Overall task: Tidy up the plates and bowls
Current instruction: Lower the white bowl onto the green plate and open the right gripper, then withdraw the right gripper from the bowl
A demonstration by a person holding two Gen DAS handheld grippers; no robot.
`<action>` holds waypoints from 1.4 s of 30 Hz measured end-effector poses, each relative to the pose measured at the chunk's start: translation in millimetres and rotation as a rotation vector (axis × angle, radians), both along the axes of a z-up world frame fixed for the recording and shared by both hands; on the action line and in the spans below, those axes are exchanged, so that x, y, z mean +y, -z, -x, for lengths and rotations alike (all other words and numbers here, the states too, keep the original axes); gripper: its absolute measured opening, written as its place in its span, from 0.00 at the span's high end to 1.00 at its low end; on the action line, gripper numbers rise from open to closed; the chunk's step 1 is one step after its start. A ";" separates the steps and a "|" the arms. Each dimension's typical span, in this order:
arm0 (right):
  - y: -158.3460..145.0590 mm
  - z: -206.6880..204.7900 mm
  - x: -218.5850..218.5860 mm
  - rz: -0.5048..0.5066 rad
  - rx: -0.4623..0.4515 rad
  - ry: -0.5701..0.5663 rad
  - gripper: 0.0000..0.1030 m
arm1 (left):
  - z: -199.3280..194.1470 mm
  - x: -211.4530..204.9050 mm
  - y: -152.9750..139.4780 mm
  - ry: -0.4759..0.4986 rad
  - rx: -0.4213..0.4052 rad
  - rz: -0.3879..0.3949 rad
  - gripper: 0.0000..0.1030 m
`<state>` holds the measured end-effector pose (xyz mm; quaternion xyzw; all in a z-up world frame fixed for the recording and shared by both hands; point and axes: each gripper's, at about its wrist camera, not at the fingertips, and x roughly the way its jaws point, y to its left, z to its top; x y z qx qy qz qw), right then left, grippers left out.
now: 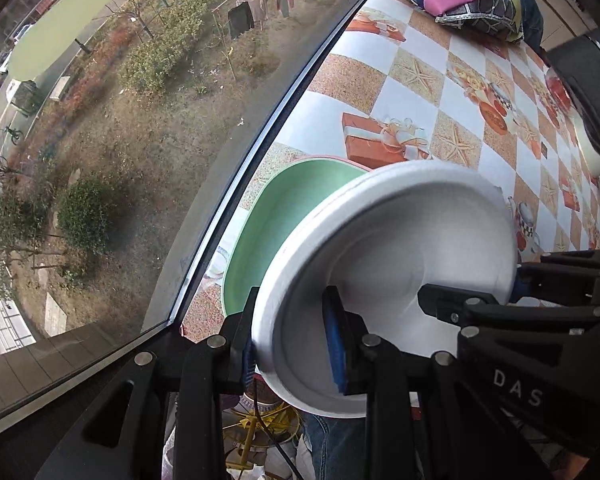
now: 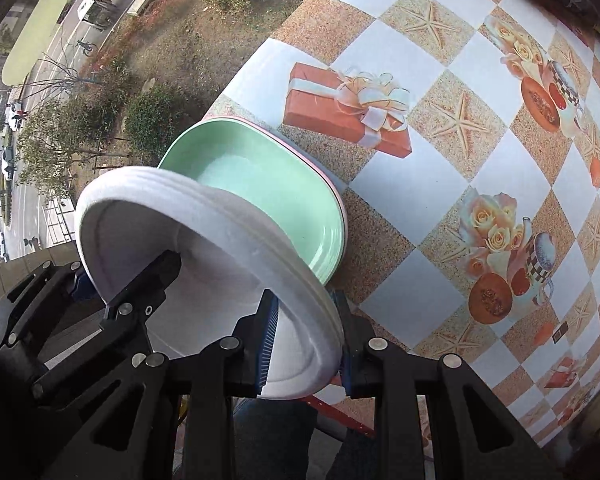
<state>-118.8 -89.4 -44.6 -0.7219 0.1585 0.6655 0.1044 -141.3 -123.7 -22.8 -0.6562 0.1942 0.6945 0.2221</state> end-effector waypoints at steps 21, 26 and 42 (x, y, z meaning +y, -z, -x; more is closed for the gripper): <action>-23.9 -21.8 -9.0 -0.057 0.043 0.000 0.14 | 7.0 -6.0 11.8 -0.020 0.062 0.092 0.33; -42.7 -35.3 -13.3 -0.068 0.079 -0.033 0.04 | -0.6 4.4 6.1 0.017 0.107 0.124 0.29; -90.2 -83.2 -2.0 -0.253 0.211 -0.047 0.01 | -12.9 20.1 -25.2 0.041 0.104 0.030 0.25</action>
